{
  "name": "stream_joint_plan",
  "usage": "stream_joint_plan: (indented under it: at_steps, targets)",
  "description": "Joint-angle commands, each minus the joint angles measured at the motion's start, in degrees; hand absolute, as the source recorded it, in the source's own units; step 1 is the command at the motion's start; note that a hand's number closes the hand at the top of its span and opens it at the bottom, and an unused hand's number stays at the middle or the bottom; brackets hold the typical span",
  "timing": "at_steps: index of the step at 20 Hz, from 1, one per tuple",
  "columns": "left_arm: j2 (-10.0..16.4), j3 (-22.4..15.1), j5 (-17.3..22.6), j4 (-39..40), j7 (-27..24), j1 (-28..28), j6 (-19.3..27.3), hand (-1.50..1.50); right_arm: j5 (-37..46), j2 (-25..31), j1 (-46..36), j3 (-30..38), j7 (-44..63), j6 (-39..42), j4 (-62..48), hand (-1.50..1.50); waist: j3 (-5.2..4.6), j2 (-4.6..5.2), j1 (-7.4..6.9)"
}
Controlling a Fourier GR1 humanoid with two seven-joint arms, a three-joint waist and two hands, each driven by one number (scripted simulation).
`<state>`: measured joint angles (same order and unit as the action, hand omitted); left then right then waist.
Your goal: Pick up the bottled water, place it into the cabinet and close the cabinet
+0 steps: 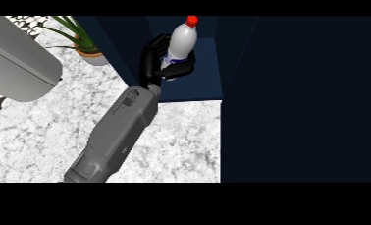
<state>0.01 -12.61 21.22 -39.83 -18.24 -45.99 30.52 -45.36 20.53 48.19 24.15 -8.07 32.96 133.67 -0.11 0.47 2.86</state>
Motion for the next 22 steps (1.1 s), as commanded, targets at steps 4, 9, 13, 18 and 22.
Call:
stream_joint_plan:
  at_steps: [4, 9, 13, 18, 22]
  targets:
    - [-0.01, -0.01, 3.83, 10.0, -6.54, -6.4, 2.22, 1.5, -4.99, 0.6, -0.66, -0.04, 3.04, -1.26, 5.27, -1.5, 0.01, 0.18, 0.39]
    - [0.01, 3.22, 0.76, 18.63, -6.42, -14.11, 3.04, 1.5, -4.08, -1.99, 0.82, -1.12, 1.88, -1.03, 6.33, -1.5, 0.02, 0.36, 0.8]
    - [0.28, 3.97, 0.07, 24.14, -9.56, -14.88, 1.76, -1.5, -5.73, 0.32, 0.58, 0.44, 2.06, 0.54, 4.45, -1.5, 0.01, 0.59, 1.14]
    - [0.34, 4.62, -0.83, 28.75, -9.44, -18.12, 2.81, -1.5, -3.29, -0.78, -1.78, -1.04, 1.9, -0.32, 4.51, -1.5, 0.01, 0.83, 1.37]
    - [0.16, 6.04, -0.31, 30.59, -11.1, -18.86, 2.35, -1.5, -3.86, -0.05, -2.42, -0.3, 1.36, 0.84, 3.05, -1.5, -0.01, 1.22, 2.36]
